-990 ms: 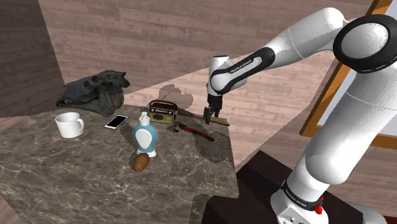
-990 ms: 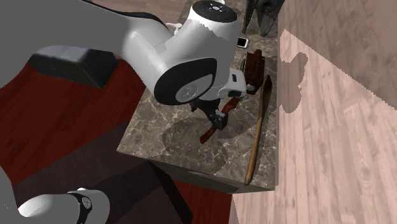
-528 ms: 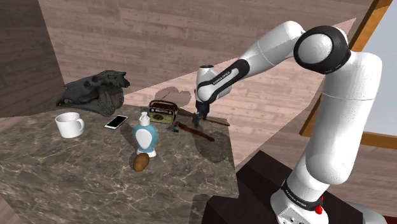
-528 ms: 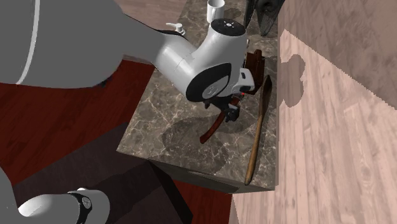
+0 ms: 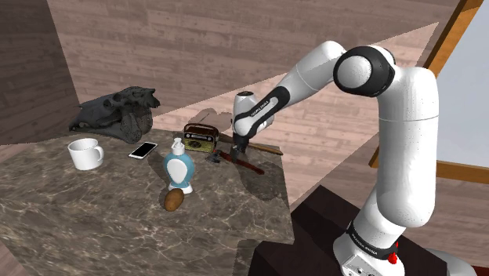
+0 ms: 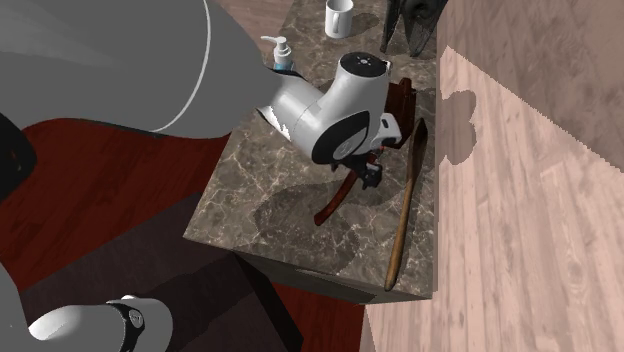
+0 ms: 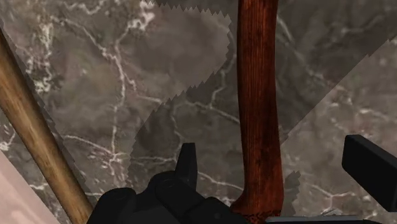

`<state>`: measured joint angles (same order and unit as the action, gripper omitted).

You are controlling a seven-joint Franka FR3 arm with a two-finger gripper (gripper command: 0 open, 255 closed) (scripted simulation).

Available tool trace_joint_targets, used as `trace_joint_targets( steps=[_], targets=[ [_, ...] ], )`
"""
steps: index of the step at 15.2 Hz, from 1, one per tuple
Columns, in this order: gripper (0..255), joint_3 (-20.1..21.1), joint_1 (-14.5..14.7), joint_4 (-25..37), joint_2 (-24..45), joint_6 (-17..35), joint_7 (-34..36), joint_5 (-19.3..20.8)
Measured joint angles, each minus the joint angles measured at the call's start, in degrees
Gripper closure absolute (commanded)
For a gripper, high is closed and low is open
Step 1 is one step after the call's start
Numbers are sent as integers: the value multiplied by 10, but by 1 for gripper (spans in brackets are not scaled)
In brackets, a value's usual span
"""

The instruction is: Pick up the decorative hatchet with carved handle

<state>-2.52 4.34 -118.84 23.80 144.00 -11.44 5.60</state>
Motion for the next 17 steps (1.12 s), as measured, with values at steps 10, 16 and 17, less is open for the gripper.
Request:
trace_joint_targets(
  steps=[10,16,17],
  targets=[
    [255,-1,1,1,28,28,3,2],
    [255,-1,0,0,26,26,3,2],
    [255,-1,1,0,21,21,3,1]
  ],
)
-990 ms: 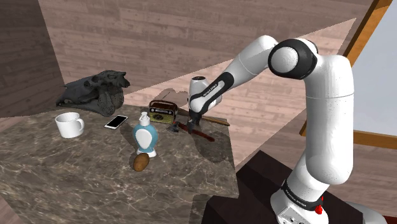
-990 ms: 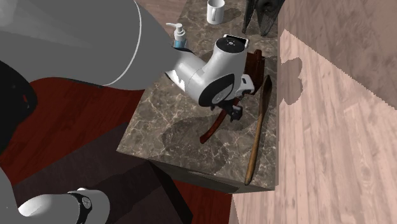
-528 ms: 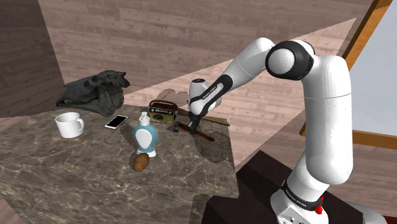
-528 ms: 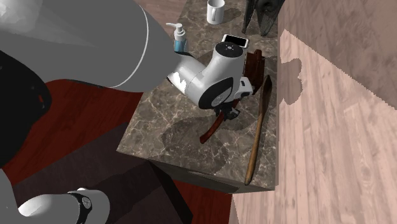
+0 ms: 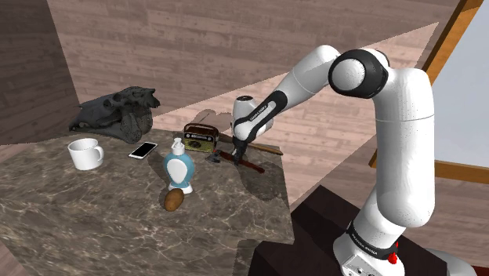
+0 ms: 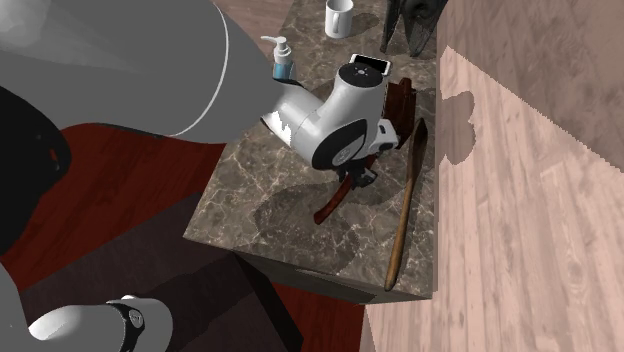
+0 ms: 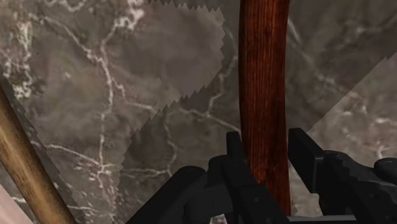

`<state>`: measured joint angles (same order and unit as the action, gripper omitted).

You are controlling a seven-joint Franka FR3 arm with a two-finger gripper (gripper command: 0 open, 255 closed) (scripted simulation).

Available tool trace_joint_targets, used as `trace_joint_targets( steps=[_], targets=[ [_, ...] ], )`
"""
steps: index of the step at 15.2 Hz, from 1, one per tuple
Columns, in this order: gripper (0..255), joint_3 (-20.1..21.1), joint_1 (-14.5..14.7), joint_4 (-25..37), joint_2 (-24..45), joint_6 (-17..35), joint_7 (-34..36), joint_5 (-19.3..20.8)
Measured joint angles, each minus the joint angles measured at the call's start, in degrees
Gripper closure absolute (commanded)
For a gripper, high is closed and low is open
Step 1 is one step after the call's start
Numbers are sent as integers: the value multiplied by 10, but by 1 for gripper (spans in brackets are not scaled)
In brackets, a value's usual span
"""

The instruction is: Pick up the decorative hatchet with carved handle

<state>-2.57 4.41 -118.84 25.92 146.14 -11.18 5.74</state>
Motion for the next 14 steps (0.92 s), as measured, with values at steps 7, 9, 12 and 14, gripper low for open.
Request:
trace_joint_targets(
  steps=[7,9,12,14],
  targets=[
    [255,1,-2,-1,-42,-41,-6,-2],
    [255,1,-1,1,-52,-53,-6,-3],
    [255,2,0,5,-67,-71,-7,-4],
    [255,2,-1,6,-77,-82,-9,-4]
  ],
)
